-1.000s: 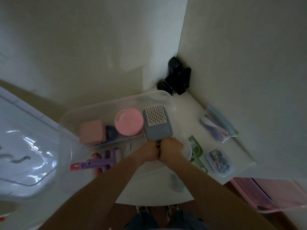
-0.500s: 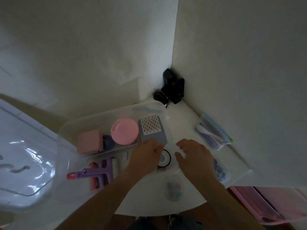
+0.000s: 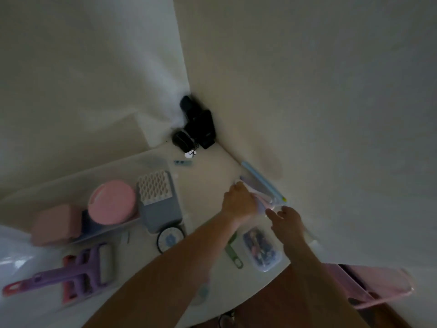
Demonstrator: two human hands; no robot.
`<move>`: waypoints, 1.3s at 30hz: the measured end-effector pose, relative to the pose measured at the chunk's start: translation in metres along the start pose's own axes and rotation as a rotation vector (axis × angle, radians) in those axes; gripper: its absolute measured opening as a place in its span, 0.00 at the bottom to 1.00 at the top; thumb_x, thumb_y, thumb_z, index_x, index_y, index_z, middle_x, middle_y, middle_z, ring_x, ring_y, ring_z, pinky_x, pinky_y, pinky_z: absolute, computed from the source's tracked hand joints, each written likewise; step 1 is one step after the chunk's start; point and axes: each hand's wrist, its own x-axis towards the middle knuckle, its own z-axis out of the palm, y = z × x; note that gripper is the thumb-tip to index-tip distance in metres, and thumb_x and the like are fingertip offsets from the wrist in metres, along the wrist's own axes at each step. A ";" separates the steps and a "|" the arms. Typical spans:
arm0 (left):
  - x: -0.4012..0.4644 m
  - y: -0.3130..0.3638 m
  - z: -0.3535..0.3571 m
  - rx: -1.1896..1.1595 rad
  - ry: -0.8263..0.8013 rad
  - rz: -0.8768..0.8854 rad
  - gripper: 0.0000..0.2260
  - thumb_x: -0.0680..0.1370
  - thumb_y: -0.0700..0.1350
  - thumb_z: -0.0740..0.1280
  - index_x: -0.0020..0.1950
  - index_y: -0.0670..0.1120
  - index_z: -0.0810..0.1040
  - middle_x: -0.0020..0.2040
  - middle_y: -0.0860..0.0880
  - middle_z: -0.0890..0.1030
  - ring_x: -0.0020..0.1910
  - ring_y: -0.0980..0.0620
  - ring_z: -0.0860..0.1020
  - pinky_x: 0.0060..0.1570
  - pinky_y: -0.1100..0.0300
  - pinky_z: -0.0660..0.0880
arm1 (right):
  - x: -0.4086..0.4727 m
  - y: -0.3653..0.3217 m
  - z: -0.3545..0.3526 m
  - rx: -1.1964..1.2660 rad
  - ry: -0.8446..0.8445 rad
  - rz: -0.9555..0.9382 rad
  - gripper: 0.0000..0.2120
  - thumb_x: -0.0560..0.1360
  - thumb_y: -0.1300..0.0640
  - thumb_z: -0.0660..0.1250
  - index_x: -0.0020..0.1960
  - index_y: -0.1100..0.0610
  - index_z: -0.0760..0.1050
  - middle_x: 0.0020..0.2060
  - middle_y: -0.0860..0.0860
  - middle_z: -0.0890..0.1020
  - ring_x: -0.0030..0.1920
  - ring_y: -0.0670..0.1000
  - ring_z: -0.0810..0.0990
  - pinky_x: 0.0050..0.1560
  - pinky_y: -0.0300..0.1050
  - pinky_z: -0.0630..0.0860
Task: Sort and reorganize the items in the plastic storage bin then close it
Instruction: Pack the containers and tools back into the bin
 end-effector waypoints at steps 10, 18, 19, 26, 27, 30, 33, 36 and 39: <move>0.101 -0.027 0.032 -0.011 -0.010 -0.110 0.27 0.84 0.43 0.55 0.80 0.38 0.48 0.79 0.40 0.58 0.77 0.41 0.61 0.75 0.54 0.56 | 0.079 0.022 0.034 0.518 -0.023 0.175 0.14 0.72 0.59 0.73 0.53 0.65 0.75 0.46 0.60 0.79 0.39 0.56 0.77 0.42 0.47 0.78; 0.038 -0.015 -0.026 -0.190 0.205 0.054 0.18 0.81 0.41 0.59 0.71 0.39 0.68 0.69 0.40 0.70 0.67 0.39 0.68 0.68 0.50 0.65 | 0.002 -0.027 -0.007 0.440 -0.031 -0.116 0.13 0.71 0.55 0.74 0.50 0.63 0.80 0.40 0.60 0.80 0.42 0.56 0.77 0.45 0.51 0.72; 0.022 -0.019 -0.040 -0.270 0.269 0.097 0.18 0.80 0.43 0.61 0.69 0.42 0.69 0.67 0.41 0.73 0.66 0.40 0.70 0.67 0.49 0.67 | -0.012 -0.038 -0.013 0.446 -0.052 -0.180 0.11 0.73 0.57 0.73 0.52 0.62 0.79 0.43 0.60 0.81 0.44 0.56 0.78 0.46 0.52 0.72; -0.097 -0.100 -0.148 -0.693 0.535 0.222 0.19 0.70 0.46 0.77 0.54 0.48 0.72 0.46 0.50 0.81 0.41 0.54 0.79 0.41 0.58 0.76 | -0.116 -0.140 0.000 0.368 -0.206 -0.538 0.15 0.70 0.57 0.77 0.56 0.56 0.79 0.46 0.54 0.85 0.46 0.50 0.84 0.46 0.42 0.80; -0.111 -0.122 -0.164 -0.704 0.534 0.178 0.19 0.68 0.47 0.79 0.51 0.49 0.73 0.45 0.51 0.82 0.40 0.54 0.80 0.41 0.57 0.77 | -0.128 -0.151 0.013 0.350 -0.253 -0.577 0.15 0.70 0.58 0.77 0.54 0.55 0.79 0.45 0.53 0.85 0.45 0.49 0.83 0.46 0.43 0.79; -0.149 -0.190 -0.204 -0.624 0.493 0.086 0.15 0.68 0.51 0.79 0.51 0.50 0.81 0.48 0.49 0.86 0.47 0.49 0.84 0.49 0.50 0.81 | -0.153 -0.174 0.060 0.210 -0.410 -0.661 0.10 0.69 0.59 0.77 0.49 0.55 0.81 0.39 0.47 0.85 0.38 0.40 0.82 0.39 0.33 0.77; -0.183 -0.248 -0.223 -0.649 0.518 0.051 0.09 0.69 0.46 0.79 0.47 0.55 0.84 0.43 0.54 0.86 0.44 0.56 0.83 0.47 0.52 0.79 | -0.169 -0.186 0.108 0.009 -0.540 -0.733 0.11 0.68 0.57 0.79 0.47 0.49 0.81 0.38 0.47 0.85 0.35 0.38 0.80 0.37 0.29 0.74; -0.203 -0.286 -0.227 -0.641 0.516 0.073 0.09 0.72 0.38 0.76 0.51 0.48 0.84 0.48 0.48 0.86 0.49 0.54 0.83 0.53 0.53 0.79 | -0.171 -0.185 0.150 -0.142 -0.609 -0.748 0.16 0.67 0.58 0.80 0.48 0.48 0.76 0.38 0.46 0.83 0.35 0.36 0.80 0.39 0.33 0.75; -0.212 -0.305 -0.228 -0.640 0.500 -0.012 0.12 0.73 0.37 0.76 0.55 0.43 0.83 0.50 0.46 0.86 0.49 0.53 0.84 0.54 0.54 0.79 | -0.172 -0.183 0.180 -0.302 -0.647 -0.839 0.16 0.66 0.54 0.80 0.48 0.48 0.75 0.40 0.47 0.82 0.41 0.46 0.82 0.46 0.48 0.79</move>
